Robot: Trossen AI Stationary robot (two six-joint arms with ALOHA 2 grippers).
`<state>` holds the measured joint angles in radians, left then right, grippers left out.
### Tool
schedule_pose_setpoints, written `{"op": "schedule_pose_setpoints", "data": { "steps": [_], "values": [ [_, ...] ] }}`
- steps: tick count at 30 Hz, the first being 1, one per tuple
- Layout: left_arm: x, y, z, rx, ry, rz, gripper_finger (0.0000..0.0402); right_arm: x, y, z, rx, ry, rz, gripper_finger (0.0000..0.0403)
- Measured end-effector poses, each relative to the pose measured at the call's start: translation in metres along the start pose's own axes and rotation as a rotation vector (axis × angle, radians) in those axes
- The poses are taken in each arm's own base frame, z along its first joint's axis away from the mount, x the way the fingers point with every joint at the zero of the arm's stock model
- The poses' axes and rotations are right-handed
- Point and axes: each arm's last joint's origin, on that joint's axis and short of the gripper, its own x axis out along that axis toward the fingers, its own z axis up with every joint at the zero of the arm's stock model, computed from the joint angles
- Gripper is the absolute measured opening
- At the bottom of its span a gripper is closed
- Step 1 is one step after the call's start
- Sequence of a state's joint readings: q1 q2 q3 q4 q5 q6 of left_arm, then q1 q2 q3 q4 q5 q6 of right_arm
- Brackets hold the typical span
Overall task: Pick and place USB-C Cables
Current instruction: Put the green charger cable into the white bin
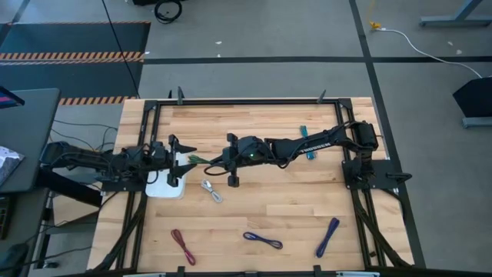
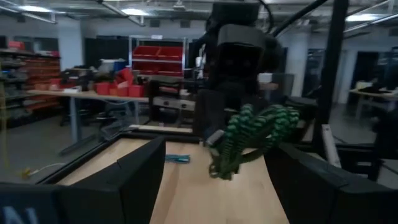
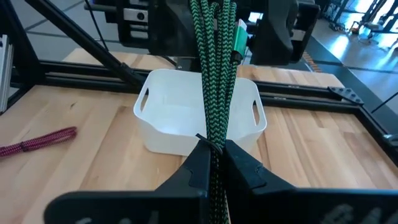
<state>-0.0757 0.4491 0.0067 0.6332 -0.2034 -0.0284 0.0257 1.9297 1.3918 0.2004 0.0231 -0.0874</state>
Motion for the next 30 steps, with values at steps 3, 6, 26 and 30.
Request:
{"op": "schedule_pose_setpoints", "data": {
  "steps": [3,6,26,30],
  "values": [
    [0.0014,-0.0003,0.0008,-0.003,-0.014,0.001,0.0274,0.0,0.0002,-0.0017,0.006,0.018,0.002,0.0024],
    [0.0017,-0.0004,0.0027,-0.007,-0.034,0.001,0.0254,0.0,0.0002,-0.0027,0.006,0.028,0.002,0.0024],
    [0.0032,0.0015,-0.0029,0.014,0.075,0.079,0.0029,-0.0001,0.0001,-0.0067,-0.01,0.065,-0.001,0.0068],
    [0.0087,0.0024,0.0039,0.071,0.282,0.162,0.0029,-0.0015,0.0001,-0.0078,-0.034,0.09,-0.008,0.0095]
  ]
}}
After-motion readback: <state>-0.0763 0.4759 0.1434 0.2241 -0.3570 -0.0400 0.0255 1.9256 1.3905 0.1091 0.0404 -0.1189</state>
